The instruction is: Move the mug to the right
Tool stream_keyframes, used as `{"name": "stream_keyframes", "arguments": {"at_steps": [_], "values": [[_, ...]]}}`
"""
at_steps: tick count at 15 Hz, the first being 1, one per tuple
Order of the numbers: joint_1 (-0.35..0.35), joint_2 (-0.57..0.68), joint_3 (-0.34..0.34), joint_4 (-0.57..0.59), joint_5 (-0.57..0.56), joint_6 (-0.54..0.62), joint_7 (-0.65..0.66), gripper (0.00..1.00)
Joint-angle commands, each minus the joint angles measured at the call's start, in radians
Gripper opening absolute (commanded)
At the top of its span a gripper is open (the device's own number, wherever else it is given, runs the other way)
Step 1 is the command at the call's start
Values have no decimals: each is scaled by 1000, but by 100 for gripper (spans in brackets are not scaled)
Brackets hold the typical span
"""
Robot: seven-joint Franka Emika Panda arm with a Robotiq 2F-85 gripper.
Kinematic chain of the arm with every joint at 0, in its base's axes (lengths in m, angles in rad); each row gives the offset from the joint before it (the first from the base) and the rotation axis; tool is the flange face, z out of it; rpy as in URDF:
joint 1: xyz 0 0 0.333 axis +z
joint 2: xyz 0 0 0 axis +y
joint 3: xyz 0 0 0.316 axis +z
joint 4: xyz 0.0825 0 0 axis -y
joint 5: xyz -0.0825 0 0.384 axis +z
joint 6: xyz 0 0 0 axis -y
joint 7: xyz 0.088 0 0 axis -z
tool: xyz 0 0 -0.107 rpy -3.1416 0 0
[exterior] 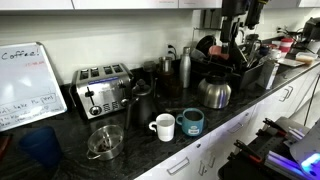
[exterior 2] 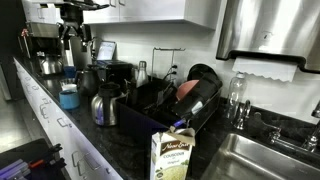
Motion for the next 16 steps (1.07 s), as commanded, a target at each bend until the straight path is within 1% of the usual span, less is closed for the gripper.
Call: {"name": "stream_keyframes", "arguments": {"at_steps": [1, 5, 10, 11, 13, 16], "values": [[8, 12, 15, -6, 28, 24, -11, 100], [56, 51, 45, -31, 112, 107, -37, 100], [100, 155, 94, -46, 139, 239, -47, 100], [92, 127, 95, -46, 120, 201, -13, 100], [96, 159, 101, -48, 120, 229, -16, 100], [96, 158, 100, -47, 120, 230, -21, 100]]}}
